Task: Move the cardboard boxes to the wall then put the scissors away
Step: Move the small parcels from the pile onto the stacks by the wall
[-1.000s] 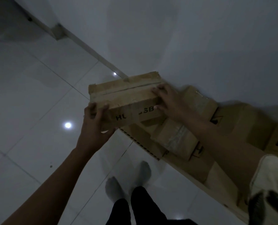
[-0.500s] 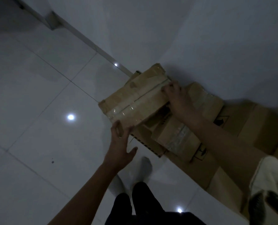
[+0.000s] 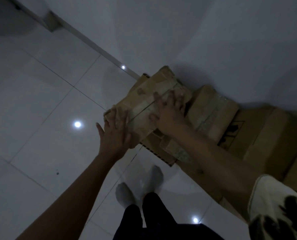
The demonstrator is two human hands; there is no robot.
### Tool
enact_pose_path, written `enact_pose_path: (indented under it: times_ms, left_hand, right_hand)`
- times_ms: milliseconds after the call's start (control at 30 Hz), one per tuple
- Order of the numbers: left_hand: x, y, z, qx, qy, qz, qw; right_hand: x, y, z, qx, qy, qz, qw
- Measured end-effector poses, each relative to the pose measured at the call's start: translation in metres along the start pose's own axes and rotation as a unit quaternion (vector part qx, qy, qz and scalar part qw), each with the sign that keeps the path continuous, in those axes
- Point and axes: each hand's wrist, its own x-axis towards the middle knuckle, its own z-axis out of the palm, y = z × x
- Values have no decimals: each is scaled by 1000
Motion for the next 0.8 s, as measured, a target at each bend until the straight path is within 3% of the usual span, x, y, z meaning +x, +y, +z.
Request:
enact_pose_path:
  times_ms: [267,467,800]
  left_hand:
    - [40,-15,-17,77,-21,-42,996]
    - [48,-7,-24,2,-44,0,999]
    - [35,33,-6,-87,-142,-18,986]
  right_hand:
    - [-1,-1,23,-41,-41,10,998]
    - [4,9,12,-106,-67,-9,992]
    - [14,48,-29,-178,-126,-17,976]
